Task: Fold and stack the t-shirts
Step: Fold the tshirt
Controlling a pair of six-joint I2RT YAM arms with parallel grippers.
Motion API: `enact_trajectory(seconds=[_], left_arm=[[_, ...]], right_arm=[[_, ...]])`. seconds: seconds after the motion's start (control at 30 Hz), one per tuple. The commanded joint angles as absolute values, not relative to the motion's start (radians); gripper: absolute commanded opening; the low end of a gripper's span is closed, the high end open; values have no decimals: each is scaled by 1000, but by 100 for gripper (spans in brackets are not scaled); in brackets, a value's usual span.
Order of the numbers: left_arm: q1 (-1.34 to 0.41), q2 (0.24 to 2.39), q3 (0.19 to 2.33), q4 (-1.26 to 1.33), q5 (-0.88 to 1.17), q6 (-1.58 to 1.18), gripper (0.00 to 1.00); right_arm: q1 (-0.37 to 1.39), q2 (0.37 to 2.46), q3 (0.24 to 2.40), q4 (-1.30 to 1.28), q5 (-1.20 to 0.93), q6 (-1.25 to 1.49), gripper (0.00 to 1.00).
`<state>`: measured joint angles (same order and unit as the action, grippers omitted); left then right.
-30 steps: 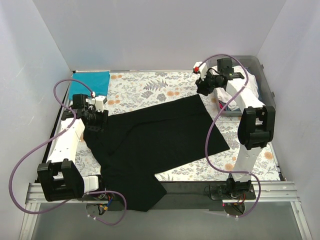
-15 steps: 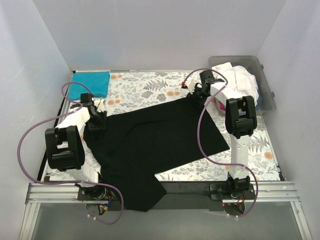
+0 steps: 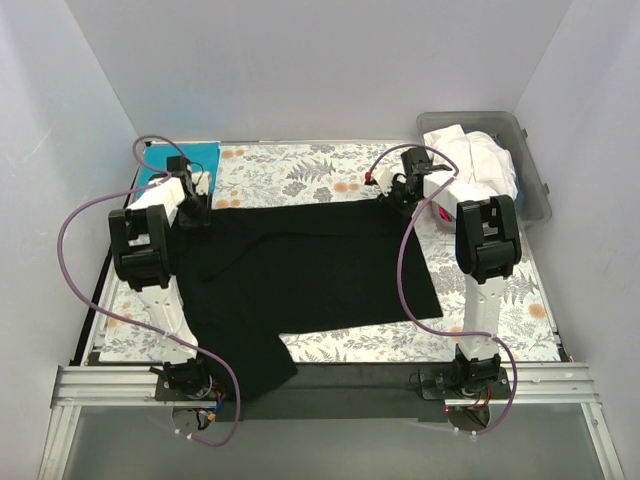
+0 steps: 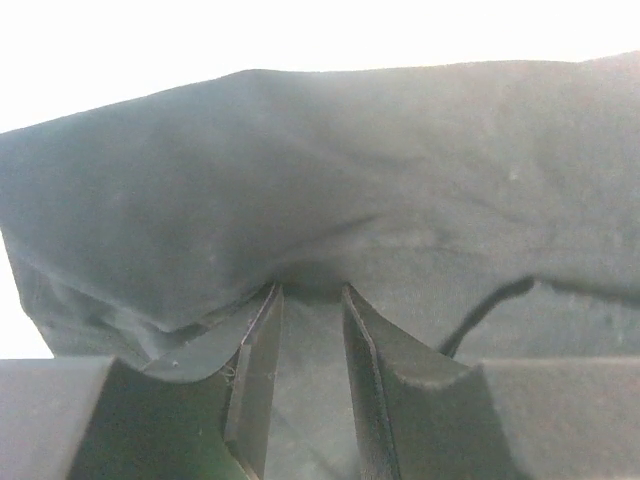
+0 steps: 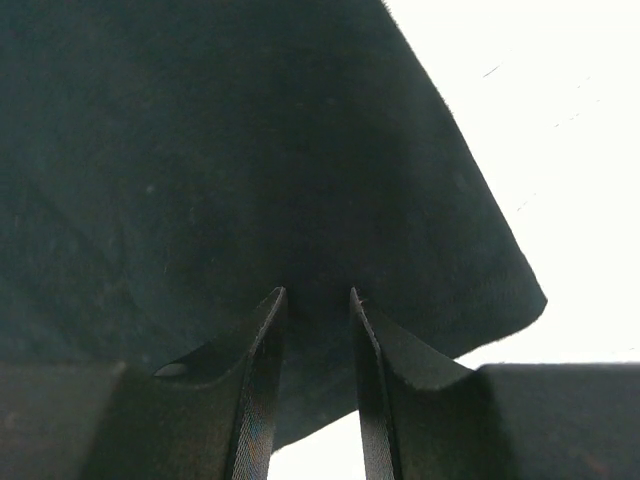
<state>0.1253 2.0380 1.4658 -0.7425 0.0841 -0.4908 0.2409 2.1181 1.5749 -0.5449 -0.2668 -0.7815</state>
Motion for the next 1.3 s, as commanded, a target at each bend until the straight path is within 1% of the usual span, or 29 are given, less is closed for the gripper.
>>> enact_trajectory(seconds=[0.0, 0.07, 0.1, 0.17, 0.2, 0.23, 0.33, 0.53, 0.7, 0.9, 1.1, 1.27], left_arm=[[135, 2190, 1629, -686, 58, -446, 29], [146, 2243, 1788, -751, 131, -445, 32], [147, 2249, 1833, -774, 167, -442, 35], [149, 2215, 1879, -817, 257, -419, 38], [149, 2192, 1875, -824, 291, -416, 39], [149, 2143, 1868, -831, 317, -410, 44], [150, 2067, 1819, -860, 415, -400, 49], [144, 2019, 1744, -880, 523, -390, 51], [115, 2032, 1703, -858, 517, -377, 52], [80, 2080, 1715, -841, 502, -382, 52], [38, 2111, 1703, -815, 469, -397, 52], [34, 2131, 1701, -773, 427, -413, 52]], right_arm=[[245, 2105, 1523, -663, -262, -758, 39], [244, 2085, 1545, -666, -259, -727, 39], [241, 2079, 1560, -672, -264, -720, 40], [238, 2053, 1611, -684, -285, -701, 41], [236, 2043, 1627, -696, -290, -696, 41], [236, 2034, 1664, -707, -301, -692, 41], [235, 2022, 1713, -733, -328, -666, 42], [235, 2026, 1727, -752, -339, -637, 42], [236, 2031, 1715, -767, -357, -620, 42], [236, 2040, 1697, -827, -394, -640, 41], [235, 2037, 1651, -836, -373, -673, 38], [230, 2040, 1643, -841, -379, -673, 37]])
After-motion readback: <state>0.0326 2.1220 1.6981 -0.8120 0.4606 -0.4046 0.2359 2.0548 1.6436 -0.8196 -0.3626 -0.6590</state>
